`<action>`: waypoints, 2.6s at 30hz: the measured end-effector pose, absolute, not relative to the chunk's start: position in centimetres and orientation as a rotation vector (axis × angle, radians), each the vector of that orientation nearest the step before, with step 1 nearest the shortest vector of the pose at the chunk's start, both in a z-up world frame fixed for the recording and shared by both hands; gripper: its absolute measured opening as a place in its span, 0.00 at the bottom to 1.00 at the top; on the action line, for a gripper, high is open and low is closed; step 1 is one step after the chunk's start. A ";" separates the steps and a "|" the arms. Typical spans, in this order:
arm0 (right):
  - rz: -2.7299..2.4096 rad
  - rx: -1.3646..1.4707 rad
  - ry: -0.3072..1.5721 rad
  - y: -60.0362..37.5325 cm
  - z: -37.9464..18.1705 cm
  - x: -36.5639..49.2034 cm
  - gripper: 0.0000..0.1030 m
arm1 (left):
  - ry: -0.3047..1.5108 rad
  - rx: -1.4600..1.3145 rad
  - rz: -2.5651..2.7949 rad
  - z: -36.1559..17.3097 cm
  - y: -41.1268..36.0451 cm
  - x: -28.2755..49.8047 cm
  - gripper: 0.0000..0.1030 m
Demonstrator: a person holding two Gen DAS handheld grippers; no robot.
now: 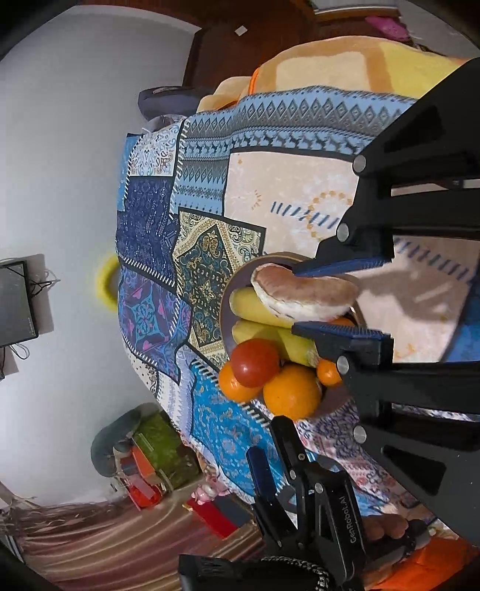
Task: Organize fruits
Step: 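Open both tools on the plate and pull them back, then grasp a dark red date with the left tool while the right tool grasps another date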
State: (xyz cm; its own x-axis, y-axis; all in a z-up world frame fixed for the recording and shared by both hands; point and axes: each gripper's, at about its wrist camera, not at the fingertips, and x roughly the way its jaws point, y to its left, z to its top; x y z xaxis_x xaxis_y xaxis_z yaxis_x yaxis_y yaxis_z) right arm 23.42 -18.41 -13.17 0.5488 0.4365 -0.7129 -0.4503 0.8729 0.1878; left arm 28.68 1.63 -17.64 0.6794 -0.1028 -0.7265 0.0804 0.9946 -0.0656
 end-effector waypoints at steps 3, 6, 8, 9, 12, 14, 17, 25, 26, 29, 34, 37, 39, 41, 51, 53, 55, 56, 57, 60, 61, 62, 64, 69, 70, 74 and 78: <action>0.519 -0.027 0.829 -18.4 -12.5 22.0 0.32 | 0.824 -0.035 -0.101 -17.3 2.2 27.0 0.63; 0.512 -0.047 0.817 -18.1 -11.9 20.4 0.40 | 0.836 -0.030 -0.091 -17.2 2.6 25.2 0.64; 0.511 -0.058 0.808 -17.9 -11.5 19.3 0.43 | 0.844 -0.025 -0.088 -17.3 2.7 24.3 0.64; 0.511 -0.062 0.807 -17.9 -11.4 18.9 0.44 | 0.848 -0.023 -0.087 -17.4 2.8 23.7 0.64; 0.509 -0.075 0.799 -17.8 -10.9 17.4 0.48 | 0.864 -0.026 -0.081 -17.7 3.0 22.2 0.65; 0.504 -0.080 0.792 -17.7 -10.7 16.6 0.53 | 0.882 -0.041 -0.078 -18.2 3.2 21.2 0.65; 0.498 -0.101 0.783 -17.7 -10.5 15.3 0.56 | 0.909 -0.053 -0.081 -19.1 3.0 20.1 0.65; 0.479 -0.136 0.776 -17.9 -10.8 12.7 0.64 | 1.007 -0.079 -0.135 -22.2 1.4 18.3 0.65; 0.479 -0.131 0.782 -18.0 -10.8 12.6 0.64 | 1.018 -0.077 -0.134 -22.7 1.2 18.2 0.65; 0.488 -0.115 0.798 -18.1 -11.2 12.3 0.64 | 1.051 -0.077 -0.147 -24.0 0.8 18.2 0.59; 0.490 -0.132 0.818 -17.8 -12.0 11.7 0.64 | 1.098 -0.058 -0.154 -25.8 0.2 18.4 0.36; 0.493 -0.139 0.828 -17.5 -12.5 11.7 0.64 | 1.077 -0.051 -0.155 -26.0 0.2 18.2 0.27; 0.499 -0.138 0.839 -17.3 -12.9 11.9 0.64 | 1.068 -0.056 -0.167 -25.9 0.4 18.1 0.23; 0.504 -0.146 0.851 -16.8 -13.4 12.2 0.64 | 1.055 -0.039 -0.152 -25.7 0.6 18.2 0.23; 0.548 -0.162 0.908 -13.4 -15.7 14.2 0.64 | 0.986 -0.074 -0.089 -23.6 5.0 18.2 0.23; 0.554 -0.158 0.923 -12.8 -16.2 14.7 0.64 | 0.965 -0.072 -0.074 -23.1 6.0 18.1 0.23; 0.562 -0.153 0.943 -12.0 -16.9 15.3 0.64 | 0.950 -0.071 -0.062 -22.7 6.8 18.2 0.23; 0.566 -0.150 0.953 -11.6 -17.3 15.6 0.64 | 0.944 -0.073 -0.058 -22.5 7.2 18.3 0.23; 0.571 -0.146 0.965 -11.2 -17.7 16.0 0.63 | 0.938 -0.076 -0.055 -22.4 7.6 18.3 0.23; 0.581 -0.150 0.994 -10.2 -18.7 17.0 0.56 | 0.922 -0.082 -0.045 -22.1 8.5 18.5 0.23; 0.586 -0.150 1.004 -9.9 -19.0 17.1 0.51 | 0.918 -0.085 -0.044 -22.1 8.8 18.7 0.23; 0.592 -0.153 1.014 -9.6 -19.3 17.4 0.47 | 0.915 -0.088 -0.044 -22.0 9.0 18.8 0.23; 0.598 -0.168 1.033 -8.9 -19.9 17.9 0.45 | 0.909 -0.092 -0.047 -22.0 9.3 19.0 0.23; 0.601 -0.177 1.050 -8.0 -21.0 18.6 0.42 | 0.902 -0.090 -0.058 -22.3 9.3 19.3 0.23; 0.595 -0.177 1.048 -7.9 -21.2 18.6 0.41 | 0.901 -0.092 -0.062 -22.4 9.3 19.5 0.23; 0.577 -0.171 1.034 -8.2 -21.3 18.6 0.25 | 0.903 -0.100 -0.072 -22.7 9.1 20.0 0.23; 0.584 -0.150 1.038 -8.8 -21.0 18.5 0.21 | 0.904 -0.102 -0.080 -22.7 8.6 20.4 0.23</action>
